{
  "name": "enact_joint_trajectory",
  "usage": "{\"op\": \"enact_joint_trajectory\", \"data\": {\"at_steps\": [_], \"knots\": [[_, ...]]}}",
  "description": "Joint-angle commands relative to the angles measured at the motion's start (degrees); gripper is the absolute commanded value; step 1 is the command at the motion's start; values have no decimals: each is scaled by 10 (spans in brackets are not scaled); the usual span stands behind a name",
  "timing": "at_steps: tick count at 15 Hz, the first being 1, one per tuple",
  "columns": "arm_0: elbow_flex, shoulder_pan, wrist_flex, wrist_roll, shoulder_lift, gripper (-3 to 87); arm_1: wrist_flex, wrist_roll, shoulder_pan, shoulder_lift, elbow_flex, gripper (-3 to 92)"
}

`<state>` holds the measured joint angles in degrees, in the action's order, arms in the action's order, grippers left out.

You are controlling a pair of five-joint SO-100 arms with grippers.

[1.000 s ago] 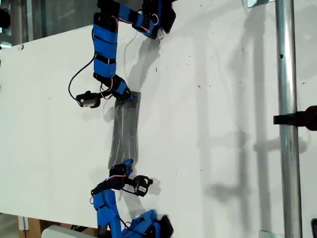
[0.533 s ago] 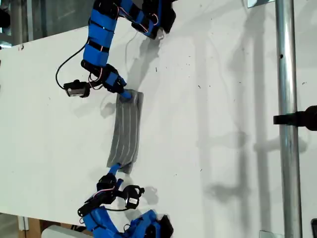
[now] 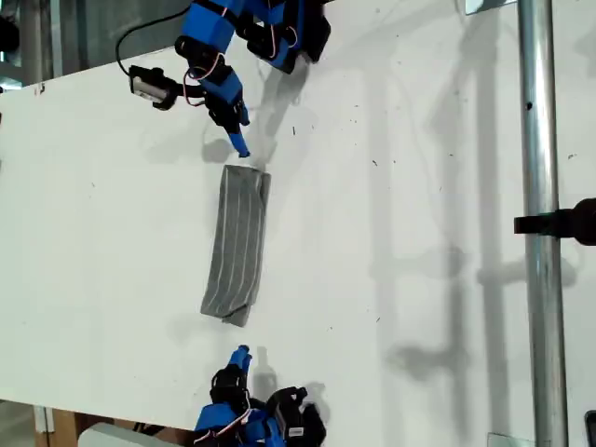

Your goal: Grasp corners of a towel and fold twice.

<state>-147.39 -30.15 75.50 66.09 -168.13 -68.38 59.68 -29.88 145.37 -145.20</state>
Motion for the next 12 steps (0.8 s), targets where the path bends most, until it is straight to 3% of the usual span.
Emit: {"op": "enact_joint_trajectory", "data": {"at_steps": [1, 3, 6, 12], "knots": [[-136, 99, -49, 73, -237, -15, 82, 94, 35, 32, -50, 343], [-210, 156, -54, 107, -308, -15, 163, 126, 35, -54, -44, 346], [-227, 177, -41, 131, -309, -15, 281, 127, 16, -308, 41, 352], [-219, 180, -21, 134, -309, -15, 413, 148, 25, -550, 214, 331]]}}
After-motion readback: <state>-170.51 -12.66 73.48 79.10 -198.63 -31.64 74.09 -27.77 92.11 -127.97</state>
